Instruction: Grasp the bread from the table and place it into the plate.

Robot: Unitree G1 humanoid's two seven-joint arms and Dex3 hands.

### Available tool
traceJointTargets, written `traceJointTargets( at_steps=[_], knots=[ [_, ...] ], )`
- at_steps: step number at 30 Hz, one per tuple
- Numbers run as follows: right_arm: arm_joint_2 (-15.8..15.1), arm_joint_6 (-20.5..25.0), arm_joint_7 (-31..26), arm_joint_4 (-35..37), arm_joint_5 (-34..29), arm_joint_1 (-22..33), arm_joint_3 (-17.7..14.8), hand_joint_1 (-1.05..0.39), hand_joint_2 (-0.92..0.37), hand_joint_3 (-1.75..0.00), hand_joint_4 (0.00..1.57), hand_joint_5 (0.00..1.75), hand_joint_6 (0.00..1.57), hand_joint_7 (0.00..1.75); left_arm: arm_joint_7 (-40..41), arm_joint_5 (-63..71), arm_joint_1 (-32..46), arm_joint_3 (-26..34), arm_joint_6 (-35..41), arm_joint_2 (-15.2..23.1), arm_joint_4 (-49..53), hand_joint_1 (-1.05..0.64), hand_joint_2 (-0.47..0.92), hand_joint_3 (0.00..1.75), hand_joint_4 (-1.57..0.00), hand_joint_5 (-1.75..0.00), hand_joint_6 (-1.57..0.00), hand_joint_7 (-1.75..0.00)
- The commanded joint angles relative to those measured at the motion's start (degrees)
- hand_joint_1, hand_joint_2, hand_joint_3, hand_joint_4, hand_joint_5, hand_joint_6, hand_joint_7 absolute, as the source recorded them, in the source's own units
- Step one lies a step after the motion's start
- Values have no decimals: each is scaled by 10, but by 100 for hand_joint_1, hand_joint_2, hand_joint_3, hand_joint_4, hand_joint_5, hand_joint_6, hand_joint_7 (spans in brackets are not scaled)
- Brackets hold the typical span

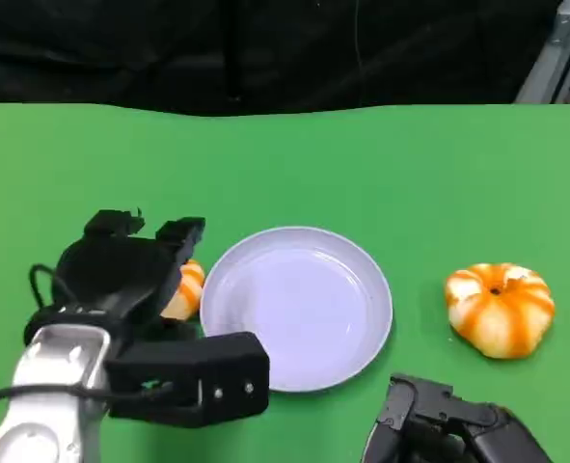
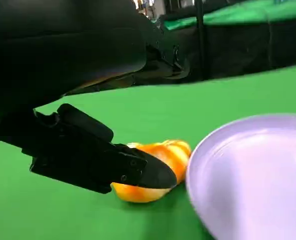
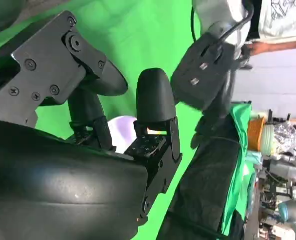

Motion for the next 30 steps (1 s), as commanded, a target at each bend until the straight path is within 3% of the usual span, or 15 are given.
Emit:
traceJointTargets(
  at_steps=[1, 13, 15, 17, 18, 19, 20, 21, 22, 23, 24, 25, 27, 30],
  knots=[
    [-3, 2, -3, -11, 1, 8, 4, -5, -31, -137, 75, 166, 71, 144, -14, 8, -46, -14, 17, 8, 76, -70, 92, 14, 0, -45, -19, -1],
    [-5, -1, -15, -34, -13, 37, 23, -3, -32, -134, 74, 164, 72, 143, -11, -89, -131, -35, 6, -14, 314, -70, 92, 11, 0, -38, -21, -1],
    [-3, -1, -18, -36, -15, 38, 25, -3, -32, -135, 74, 164, 72, 143, -1, -130, -130, -31, -27, -13, 357, -57, 92, 11, -4, -36, -24, -2],
    [-2, 0, -20, -38, -18, 40, 28, -3, -33, -135, 74, 164, 72, 143, 30, -165, -120, -21, -64, -10, 376, -44, 92, 11, -20, -27, -35, -2],
    [-3, 1, -21, -40, -20, 41, 29, -4, -33, -135, 73, 164, 72, 143, 57, -183, -112, -13, -85, -10, 379, -32, 92, 11, -52, -34, -63, -9],
    [-3, 3, -22, -42, -20, 41, 30, -4, -33, -135, 73, 164, 72, 143, 97, -193, -103, -7, -109, -8, 379, -27, 90, 8, -71, -55, -84, -13],
    [-3, 5, -22, -43, -20, 41, 30, -4, -33, -135, 73, 164, 72, 143, 132, -200, -97, -4, -131, -6, 381, -25, 88, 5, -78, -102, -103, -23],
    [-3, 7, -22, -43, -19, 40, 30, -4, -33, -135, 73, 164, 72, 143, 155, -203, -95, -4, -144, -3, 384, -25, 86, 3, -79, -137, -105, -50],
    [-3, 8, -23, -44, -19, 40, 30, -4, -33, -136, 73, 164, 72, 143, 169, -207, -95, -6, -153, -1, 388, -24, 84, 1, -80, -159, -100, -79],
    [-4, 7, -22, -42, -18, 38, 28, -4, -32, -136, 73, 164, 72, 143, 181, -201, -98, -11, -158, 4, 387, -24, 84, 1, -81, -167, -98, -89],
    [-5, 6, -21, -39, -16, 36, 27, -4, -33, -136, 74, 164, 72, 144, 200, -191, -100, -16, -163, 10, 383, -23, 86, 6, -83, -171, -84, -129],
    [-5, 6, -20, -36, -14, 33, 25, -4, -32, -136, 74, 165, 72, 144, 223, -179, -102, -20, -163, 16, 377, -20, 90, 12, -85, -173, -70, -156],
    [-4, 5, -18, -31, -12, 29, 24, -5, -32, -135, 74, 165, 72, 143, 254, -169, -105, -22, -161, 21, 371, -21, 91, 17, -86, -174, -60, -171],
    [2, 4, -22, -19, -14, 19, 26, -4, -32, -135, 75, 164, 72, 143, 367, -146, -111, -13, -136, 9, 374, -20, 84, 15, -92, -175, -59, -172]
  ],
)
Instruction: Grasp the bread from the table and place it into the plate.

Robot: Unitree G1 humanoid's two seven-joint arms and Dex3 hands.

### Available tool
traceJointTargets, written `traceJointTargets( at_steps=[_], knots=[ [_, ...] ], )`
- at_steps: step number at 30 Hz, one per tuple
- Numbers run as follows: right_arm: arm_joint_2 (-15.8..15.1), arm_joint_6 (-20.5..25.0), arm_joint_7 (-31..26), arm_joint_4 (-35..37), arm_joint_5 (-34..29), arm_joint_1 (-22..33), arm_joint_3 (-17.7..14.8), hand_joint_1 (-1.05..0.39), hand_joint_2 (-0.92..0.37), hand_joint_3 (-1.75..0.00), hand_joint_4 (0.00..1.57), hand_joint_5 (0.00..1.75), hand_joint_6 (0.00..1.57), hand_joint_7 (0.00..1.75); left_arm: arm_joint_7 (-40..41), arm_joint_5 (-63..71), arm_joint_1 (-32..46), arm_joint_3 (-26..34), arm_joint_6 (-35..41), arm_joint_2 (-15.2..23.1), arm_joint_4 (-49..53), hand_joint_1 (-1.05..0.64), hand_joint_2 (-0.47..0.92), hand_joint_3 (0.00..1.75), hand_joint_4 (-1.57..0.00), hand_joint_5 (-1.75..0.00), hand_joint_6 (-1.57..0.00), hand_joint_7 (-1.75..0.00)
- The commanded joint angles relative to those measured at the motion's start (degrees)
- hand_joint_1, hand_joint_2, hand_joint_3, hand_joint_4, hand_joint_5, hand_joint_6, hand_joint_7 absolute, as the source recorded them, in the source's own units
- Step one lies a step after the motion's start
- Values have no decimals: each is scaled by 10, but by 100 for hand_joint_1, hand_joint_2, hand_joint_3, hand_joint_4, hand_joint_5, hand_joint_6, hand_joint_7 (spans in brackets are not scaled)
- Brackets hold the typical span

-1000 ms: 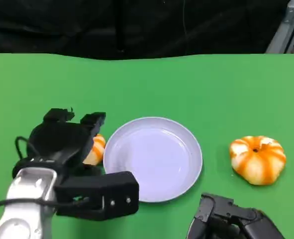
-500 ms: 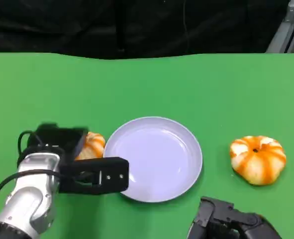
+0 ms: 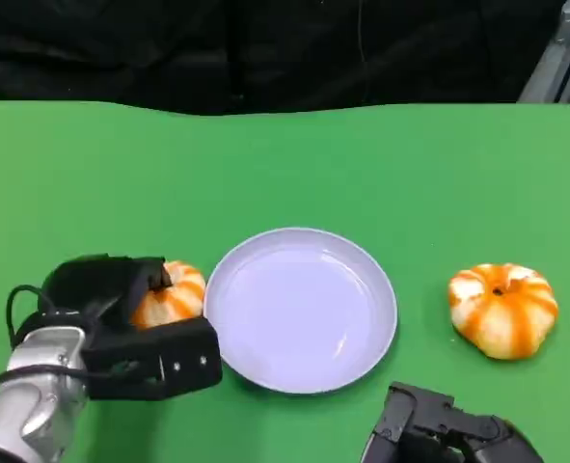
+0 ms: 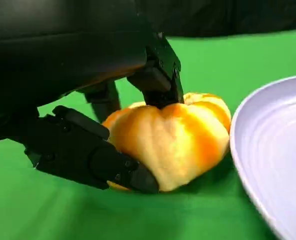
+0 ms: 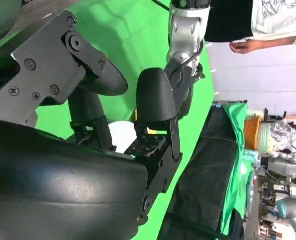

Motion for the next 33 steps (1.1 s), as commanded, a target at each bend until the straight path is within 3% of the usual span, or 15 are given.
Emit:
traceJointTargets(
  at_steps=[1, 5, 6, 7, 10, 13, 23, 29, 32, 33],
  knots=[
    [5, -7, -6, 21, -1, -15, -3, -3, -32, -135, 75, 164, 72, 143, 156, 22, -4, 15, 15, -2, -7, -19, 83, 15, -94, -175, -61, -172],
    [10, -22, -10, 46, -3, -28, -4, -1, -30, -139, 77, 165, 72, 143, 249, 26, -7, 12, -28, 2, -21, -24, 87, 23, -99, -175, -70, -174],
    [11, -22, -12, 49, -4, -30, -3, -1, -30, -139, 77, 166, 72, 143, 255, 25, -8, 11, -39, 4, -26, -24, 82, 38, -100, -175, -72, -175],
    [12, -23, -13, 52, -4, -31, -3, -2, -30, -139, 77, 166, 72, 143, 253, 23, -7, 10, -47, 6, -37, -24, 65, 71, -100, -175, -73, -175],
    [10, -27, -11, 51, 1, -25, -5, -1, -31, -140, 76, 167, 71, 143, 250, 18, -1, 10, -75, 6, -73, -23, 37, 120, -100, -175, -77, -175],
    [7, -23, -9, 41, 3, -17, -6, -2, -32, -137, 75, 166, 71, 143, 261, 27, 7, 3, -90, -6, -106, -23, 31, 133, -103, -175, -79, -175],
    [5, -20, -10, 22, -2, -1, 4, -2, -33, -135, 74, 165, 71, 142, 186, 9, 29, -19, -98, -49, -185, -25, 25, 149, -106, -175, -81, -175],
    [7, -7, -11, 6, -1, 5, 13, -2, -32, -136, 74, 165, 71, 143, 94, -9, 29, -44, -80, -77, -199, -19, 24, 138, -99, -175, -77, -171],
    [8, -1, -11, 1, 1, 5, 16, -2, -32, -137, 73, 166, 71, 143, 0, -38, 32, -44, -44, -84, -220, -17, 32, 124, -90, -173, -78, -141],
    [8, 1, -11, 0, 1, 5, 17, -1, -31, -138, 73, 166, 71, 143, -46, -52, 32, -44, -25, -84, -232, -20, 47, 99, -79, -169, -80, -106]
  ],
)
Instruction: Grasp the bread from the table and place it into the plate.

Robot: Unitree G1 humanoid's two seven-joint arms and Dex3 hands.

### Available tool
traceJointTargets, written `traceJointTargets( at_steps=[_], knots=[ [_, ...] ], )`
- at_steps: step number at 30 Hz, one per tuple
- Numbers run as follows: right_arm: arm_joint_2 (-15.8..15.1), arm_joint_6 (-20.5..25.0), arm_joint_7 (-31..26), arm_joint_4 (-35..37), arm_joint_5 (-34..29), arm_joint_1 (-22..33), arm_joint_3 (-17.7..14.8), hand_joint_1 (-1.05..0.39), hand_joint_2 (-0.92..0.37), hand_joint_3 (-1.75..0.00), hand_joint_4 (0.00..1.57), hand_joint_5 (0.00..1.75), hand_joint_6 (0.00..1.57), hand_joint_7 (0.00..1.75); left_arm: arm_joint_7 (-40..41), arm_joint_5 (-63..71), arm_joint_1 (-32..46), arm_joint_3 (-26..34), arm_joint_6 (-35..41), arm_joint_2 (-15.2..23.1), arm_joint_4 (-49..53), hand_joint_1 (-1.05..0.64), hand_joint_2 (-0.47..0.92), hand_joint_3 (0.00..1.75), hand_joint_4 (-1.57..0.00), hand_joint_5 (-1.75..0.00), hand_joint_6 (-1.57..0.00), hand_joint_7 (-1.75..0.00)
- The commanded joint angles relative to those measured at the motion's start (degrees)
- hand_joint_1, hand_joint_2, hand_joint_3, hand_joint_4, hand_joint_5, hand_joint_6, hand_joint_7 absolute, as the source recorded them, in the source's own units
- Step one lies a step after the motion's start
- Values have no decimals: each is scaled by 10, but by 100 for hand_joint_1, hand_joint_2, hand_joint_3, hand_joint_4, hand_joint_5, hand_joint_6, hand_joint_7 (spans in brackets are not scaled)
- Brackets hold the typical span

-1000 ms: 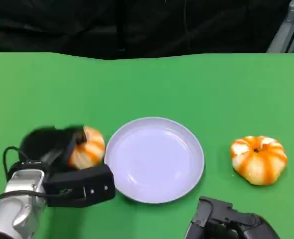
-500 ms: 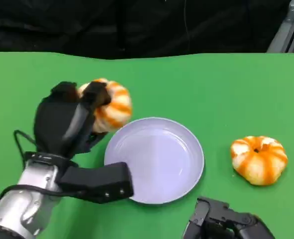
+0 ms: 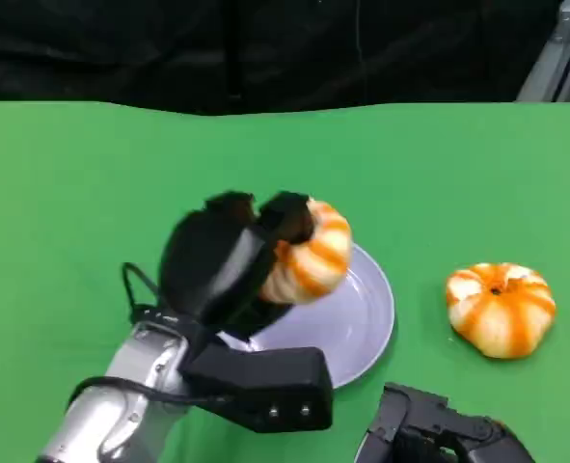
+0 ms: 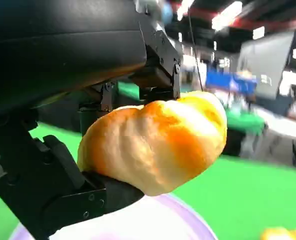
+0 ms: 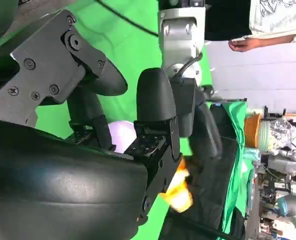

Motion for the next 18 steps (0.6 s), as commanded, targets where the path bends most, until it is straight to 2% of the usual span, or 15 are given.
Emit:
traceJointTargets(
  at_steps=[1, 2, 3, 5, 7, 10, 14, 18],
  knots=[
    [-3, 7, -1, -16, 1, 4, 6, -1, -31, -139, 73, 167, 71, 143, -169, -52, 3, 1, 69, 5, -46, -22, 59, 77, -73, -149, -81, -76],
    [-4, 7, 0, -17, 1, 4, 6, -1, -31, -139, 73, 167, 71, 143, -220, -58, 0, -4, 92, 10, -59, -28, 76, 50, -60, -107, -72, -41],
    [-5, 6, 0, -18, 2, 4, 5, -1, -31, -140, 73, 167, 71, 143, -257, -58, -2, -9, 111, 14, -71, -33, 84, 38, -50, -84, -63, -24],
    [-5, 9, 2, -21, 6, 3, 3, -2, -30, -140, 73, 167, 71, 143, -321, -45, -4, -20, 154, 20, -92, -45, 90, 27, -30, -52, -44, -6],
    [-5, 12, 1, -23, 9, 4, 3, -2, -30, -141, 73, 167, 71, 144, -356, -30, -5, -30, 181, 24, -108, -57, 92, 26, -15, -41, -31, -1],
    [-6, 15, 1, -26, 11, 5, 3, -2, -29, -141, 73, 167, 71, 144, -384, -8, -4, -44, 202, 31, -124, -70, 92, 33, -3, -34, -20, 0],
    [-8, 17, 2, -28, 13, 4, 2, -3, -29, -142, 73, 167, 72, 144, -395, 12, -2, -52, 208, 41, -132, -79, 92, 43, 0, -20, -14, 0],
    [-10, 17, 2, -27, 13, 3, 1, -3, -29, -141, 73, 167, 72, 144, -398, 26, -3, -54, 208, 46, -139, -80, 92, 47, 0, -16, -14, 0]
  ],
)
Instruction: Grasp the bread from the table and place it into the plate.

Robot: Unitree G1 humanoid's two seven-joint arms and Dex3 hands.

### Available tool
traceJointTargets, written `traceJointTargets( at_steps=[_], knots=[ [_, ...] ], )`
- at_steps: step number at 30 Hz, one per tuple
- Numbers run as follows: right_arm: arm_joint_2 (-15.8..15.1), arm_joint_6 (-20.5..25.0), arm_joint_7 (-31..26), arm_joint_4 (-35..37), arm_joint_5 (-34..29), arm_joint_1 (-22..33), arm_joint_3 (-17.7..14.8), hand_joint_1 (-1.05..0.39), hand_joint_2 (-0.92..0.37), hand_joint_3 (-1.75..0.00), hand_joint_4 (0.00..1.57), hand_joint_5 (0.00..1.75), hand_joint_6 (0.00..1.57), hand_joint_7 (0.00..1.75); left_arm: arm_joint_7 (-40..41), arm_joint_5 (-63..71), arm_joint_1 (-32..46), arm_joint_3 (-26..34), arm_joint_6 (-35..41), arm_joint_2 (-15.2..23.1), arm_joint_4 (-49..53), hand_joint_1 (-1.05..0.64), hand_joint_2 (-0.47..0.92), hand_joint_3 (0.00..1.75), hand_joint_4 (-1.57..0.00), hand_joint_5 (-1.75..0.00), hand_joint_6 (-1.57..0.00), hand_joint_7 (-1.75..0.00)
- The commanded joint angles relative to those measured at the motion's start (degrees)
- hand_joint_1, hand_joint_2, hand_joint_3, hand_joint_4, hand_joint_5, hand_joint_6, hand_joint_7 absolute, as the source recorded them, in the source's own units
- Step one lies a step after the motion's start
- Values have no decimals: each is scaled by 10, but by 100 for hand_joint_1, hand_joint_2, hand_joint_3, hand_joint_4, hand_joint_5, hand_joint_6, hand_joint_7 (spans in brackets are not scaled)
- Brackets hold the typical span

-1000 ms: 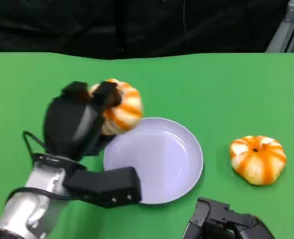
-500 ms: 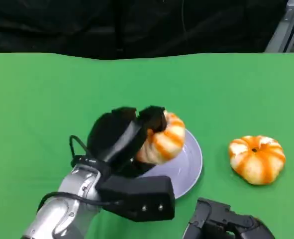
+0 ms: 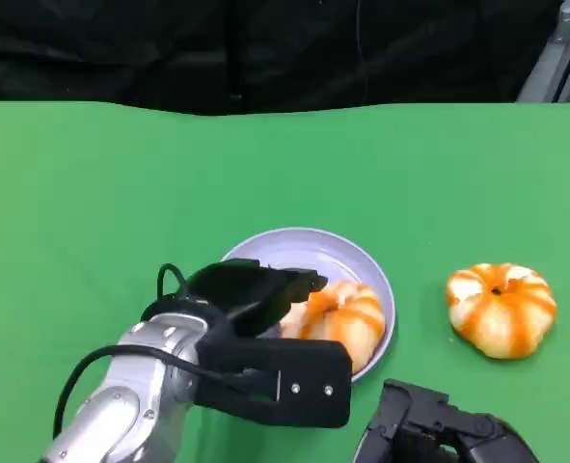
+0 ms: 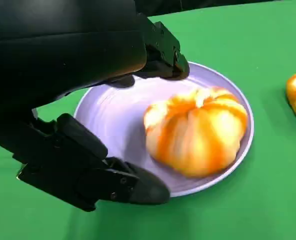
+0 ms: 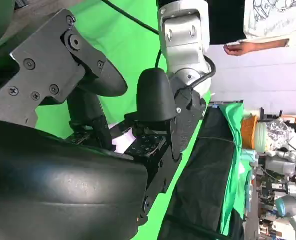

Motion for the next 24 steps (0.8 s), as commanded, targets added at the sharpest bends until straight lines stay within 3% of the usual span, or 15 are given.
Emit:
traceJointTargets(
  at_steps=[1, 9, 11, 14, 17, 20, 21, 24],
  knots=[
    [-6, 2, 1, -9, 3, 3, 0, -3, -29, -141, 73, 167, 71, 144, -5, 14, -3, -2, 1, 15, -10, -80, 92, 47, 0, -15, -14, -1],
    [-2, 3, 0, -2, 4, -2, 2, -2, -29, -142, 73, 166, 72, 144, 8, 7, 6, 21, -26, 39, -38, -76, 92, 47, -5, -27, -26, -6],
    [-1, 4, -1, -2, 3, -3, 3, -3, -29, -141, 73, 166, 72, 144, 38, 1, 19, 40, -45, 45, -53, -70, 92, 45, -1, -53, -32, -7],
    [2, 7, -3, -3, 2, -3, 6, -3, -29, -141, 73, 167, 72, 144, 77, -30, 49, 87, -75, 52, -92, -60, 92, 37, -3, -72, -39, -9],
    [4, 5, -6, -1, -1, -4, 10, -3, -30, -140, 73, 167, 71, 144, 105, -76, 82, 137, -98, 48, -125, -46, 92, 26, -19, -87, -53, -15],
    [4, 7, -7, -1, -2, -5, 13, -3, -30, -140, 74, 167, 71, 145, 84, -190, 149, 220, -79, 31, -215, -38, 92, 26, -37, -97, -67, -23],
    [4, 6, -7, -1, -2, -5, 15, -3, -30, -141, 74, 167, 71, 145, 71, -232, 171, 245, -64, 24, -245, -30, 92, 25, -50, -107, -78, -30],
    [3, 8, -9, -2, -1, -4, 17, -3, -29, -141, 74, 168, 71, 145, 54, -328, 238, 295, -47, 12, -312, -22, 88, 33, -65, -120, -85, -54]
  ],
)
